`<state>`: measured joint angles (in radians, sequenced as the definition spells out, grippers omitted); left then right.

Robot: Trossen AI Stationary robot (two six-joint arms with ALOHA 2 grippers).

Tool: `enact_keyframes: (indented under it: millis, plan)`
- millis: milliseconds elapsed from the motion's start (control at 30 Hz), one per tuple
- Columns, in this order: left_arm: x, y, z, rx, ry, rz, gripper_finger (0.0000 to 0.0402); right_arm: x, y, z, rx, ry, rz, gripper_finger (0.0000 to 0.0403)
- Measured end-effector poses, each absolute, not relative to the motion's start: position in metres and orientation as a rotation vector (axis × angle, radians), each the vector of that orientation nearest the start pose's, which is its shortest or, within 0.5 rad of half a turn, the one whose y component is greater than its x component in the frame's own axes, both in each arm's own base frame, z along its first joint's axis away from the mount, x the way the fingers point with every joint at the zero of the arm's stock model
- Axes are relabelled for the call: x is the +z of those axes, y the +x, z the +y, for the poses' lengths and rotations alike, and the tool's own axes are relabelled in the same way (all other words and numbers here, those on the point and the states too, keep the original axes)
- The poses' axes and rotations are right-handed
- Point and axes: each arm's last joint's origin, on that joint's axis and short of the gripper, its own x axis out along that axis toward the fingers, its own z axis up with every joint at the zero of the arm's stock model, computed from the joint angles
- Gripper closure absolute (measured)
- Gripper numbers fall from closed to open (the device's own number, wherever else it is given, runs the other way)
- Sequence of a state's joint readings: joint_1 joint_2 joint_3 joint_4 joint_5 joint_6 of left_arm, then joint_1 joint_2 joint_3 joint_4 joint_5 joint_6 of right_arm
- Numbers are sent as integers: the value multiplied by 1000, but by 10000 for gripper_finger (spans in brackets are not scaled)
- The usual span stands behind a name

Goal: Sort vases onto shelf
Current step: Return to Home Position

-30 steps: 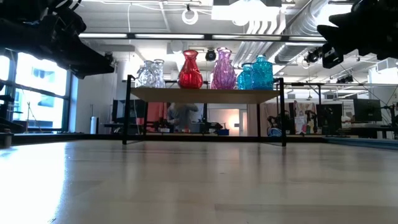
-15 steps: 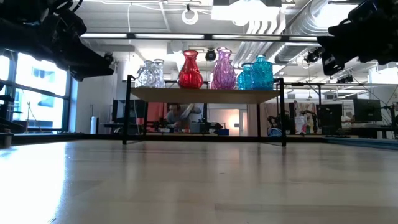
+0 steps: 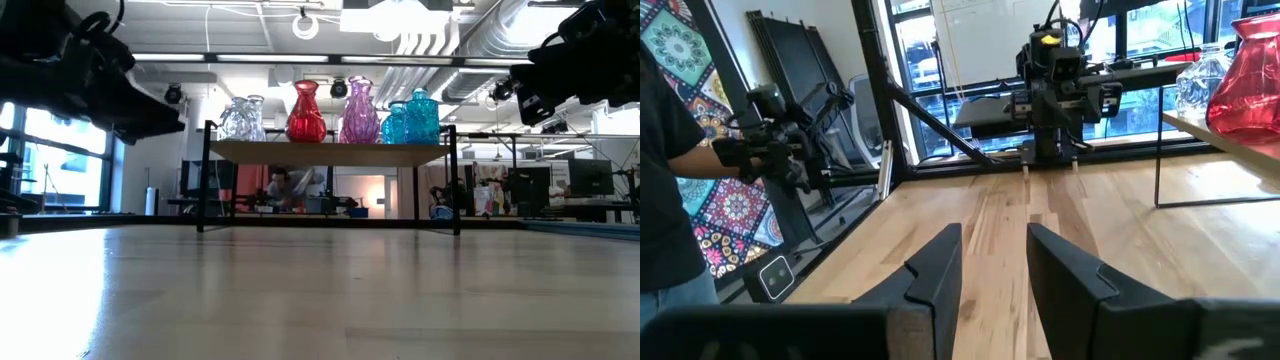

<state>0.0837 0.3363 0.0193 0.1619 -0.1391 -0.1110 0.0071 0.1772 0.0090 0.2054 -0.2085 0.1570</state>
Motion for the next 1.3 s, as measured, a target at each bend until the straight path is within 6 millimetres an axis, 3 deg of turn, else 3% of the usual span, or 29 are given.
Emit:
enact_keyframes:
  millis: [300, 633, 1300]
  plan:
    - [146, 115, 15, 268, -90, 249, 204, 172, 108, 7, 218, 153, -20, 300]
    - [150, 115, 15, 287, -219, 191, 204, 172, 108, 7, 218, 153, -20, 300]
    - [159, 109, 14, 266, -146, 83, 204, 172, 108, 7, 218, 153, -20, 300]
